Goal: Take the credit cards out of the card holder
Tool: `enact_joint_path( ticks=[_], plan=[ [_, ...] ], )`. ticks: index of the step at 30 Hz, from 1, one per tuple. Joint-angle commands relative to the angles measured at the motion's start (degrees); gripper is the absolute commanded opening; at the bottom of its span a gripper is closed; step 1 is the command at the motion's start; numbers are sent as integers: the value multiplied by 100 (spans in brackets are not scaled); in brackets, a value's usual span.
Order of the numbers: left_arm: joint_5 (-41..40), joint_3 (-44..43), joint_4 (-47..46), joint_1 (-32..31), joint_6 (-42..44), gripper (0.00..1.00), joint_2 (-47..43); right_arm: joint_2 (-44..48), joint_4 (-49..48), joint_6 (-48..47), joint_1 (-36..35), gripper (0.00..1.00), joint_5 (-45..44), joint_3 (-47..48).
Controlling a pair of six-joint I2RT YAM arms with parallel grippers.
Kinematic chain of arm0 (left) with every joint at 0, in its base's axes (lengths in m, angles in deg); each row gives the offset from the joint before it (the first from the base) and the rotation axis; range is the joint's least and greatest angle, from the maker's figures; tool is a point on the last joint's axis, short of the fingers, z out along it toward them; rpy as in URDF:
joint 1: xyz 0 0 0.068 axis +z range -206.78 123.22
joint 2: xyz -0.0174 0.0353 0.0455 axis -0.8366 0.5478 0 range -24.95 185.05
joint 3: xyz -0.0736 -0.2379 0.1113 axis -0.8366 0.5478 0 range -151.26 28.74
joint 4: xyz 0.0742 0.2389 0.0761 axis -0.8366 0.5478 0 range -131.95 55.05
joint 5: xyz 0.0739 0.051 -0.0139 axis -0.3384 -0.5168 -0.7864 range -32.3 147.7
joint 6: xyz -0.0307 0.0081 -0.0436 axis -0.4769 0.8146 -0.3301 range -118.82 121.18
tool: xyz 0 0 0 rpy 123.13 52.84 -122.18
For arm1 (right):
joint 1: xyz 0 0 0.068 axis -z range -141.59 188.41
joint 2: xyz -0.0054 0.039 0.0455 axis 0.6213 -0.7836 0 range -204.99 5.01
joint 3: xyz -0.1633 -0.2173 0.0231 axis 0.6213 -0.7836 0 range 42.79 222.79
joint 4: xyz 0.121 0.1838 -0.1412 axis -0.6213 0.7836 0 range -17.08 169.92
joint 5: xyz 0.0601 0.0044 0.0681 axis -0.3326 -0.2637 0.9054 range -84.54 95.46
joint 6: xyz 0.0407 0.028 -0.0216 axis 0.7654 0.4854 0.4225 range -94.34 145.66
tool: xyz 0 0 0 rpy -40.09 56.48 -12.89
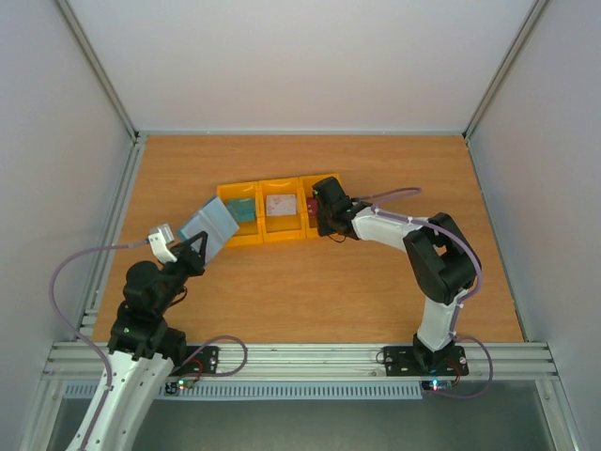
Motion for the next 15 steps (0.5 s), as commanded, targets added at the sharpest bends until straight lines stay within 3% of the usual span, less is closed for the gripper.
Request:
enact_joint_path(
  ticks=[1, 7, 10, 13, 15],
  plan=[
    [71, 44, -522, 34, 0, 0, 41, 381, 261, -57, 48, 97, 46, 79],
    [195, 70, -674, 41, -8, 0, 79, 811, 332, -460, 88, 98, 45, -16],
    [559, 126, -1082, 41, 50, 0, 103, 1074, 201, -1196, 97, 99, 94, 79],
    [773, 220, -1425, 35, 230, 0, -4, 1330, -482, -2606, 112, 99, 406, 257],
    [1043, 180, -1604, 43, 83, 0, 12, 1449, -862, -4524, 104, 97, 998, 671]
  ],
)
